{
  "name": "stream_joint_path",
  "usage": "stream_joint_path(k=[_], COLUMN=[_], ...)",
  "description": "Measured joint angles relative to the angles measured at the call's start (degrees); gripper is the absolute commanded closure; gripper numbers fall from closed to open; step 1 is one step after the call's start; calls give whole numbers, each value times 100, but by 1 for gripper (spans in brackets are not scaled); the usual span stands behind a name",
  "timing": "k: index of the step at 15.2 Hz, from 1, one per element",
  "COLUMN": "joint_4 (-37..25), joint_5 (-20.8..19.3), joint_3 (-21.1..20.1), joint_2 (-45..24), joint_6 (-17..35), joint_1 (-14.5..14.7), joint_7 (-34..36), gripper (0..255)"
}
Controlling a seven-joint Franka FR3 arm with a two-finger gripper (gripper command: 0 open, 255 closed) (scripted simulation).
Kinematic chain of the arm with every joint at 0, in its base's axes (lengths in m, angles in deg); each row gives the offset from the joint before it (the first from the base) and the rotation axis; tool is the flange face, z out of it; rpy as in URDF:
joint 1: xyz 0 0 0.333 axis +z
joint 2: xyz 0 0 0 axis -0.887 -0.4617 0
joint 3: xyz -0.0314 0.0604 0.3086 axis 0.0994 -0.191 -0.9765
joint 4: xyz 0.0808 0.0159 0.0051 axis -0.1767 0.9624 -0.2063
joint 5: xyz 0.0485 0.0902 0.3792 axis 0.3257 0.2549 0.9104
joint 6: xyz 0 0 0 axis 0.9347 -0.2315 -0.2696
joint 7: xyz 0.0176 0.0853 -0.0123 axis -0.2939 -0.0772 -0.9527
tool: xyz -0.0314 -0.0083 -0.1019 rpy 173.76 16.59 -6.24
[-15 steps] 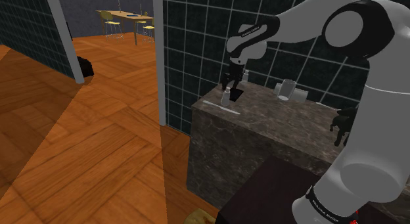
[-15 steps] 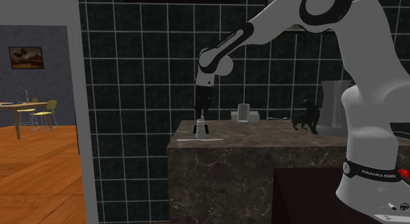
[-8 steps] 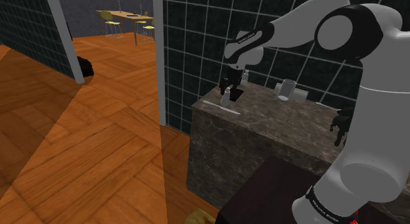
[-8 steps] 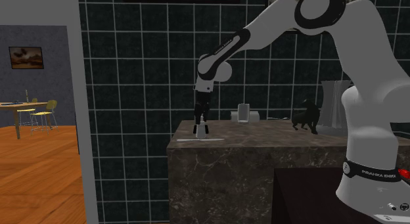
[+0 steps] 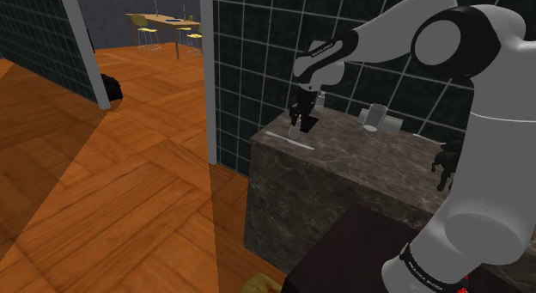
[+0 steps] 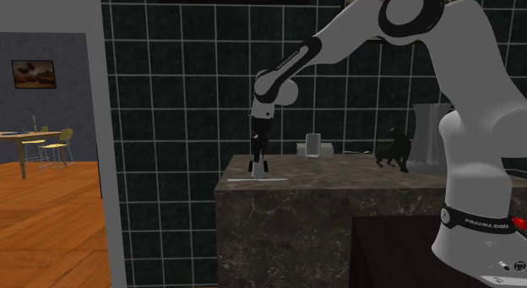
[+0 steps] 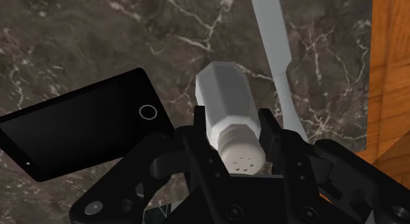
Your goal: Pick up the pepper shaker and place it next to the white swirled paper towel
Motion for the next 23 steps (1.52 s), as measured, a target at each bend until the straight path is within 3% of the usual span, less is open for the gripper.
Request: stream_joint_path(k=[8,23], joint_4=[-17,-527], joint_5=[-6,-259], joint_3=[4,84], joint_2=[7,480], joint_6=[-26,-974], joint_1=[-2,60], joint_7=[1,226], gripper=[255,255])
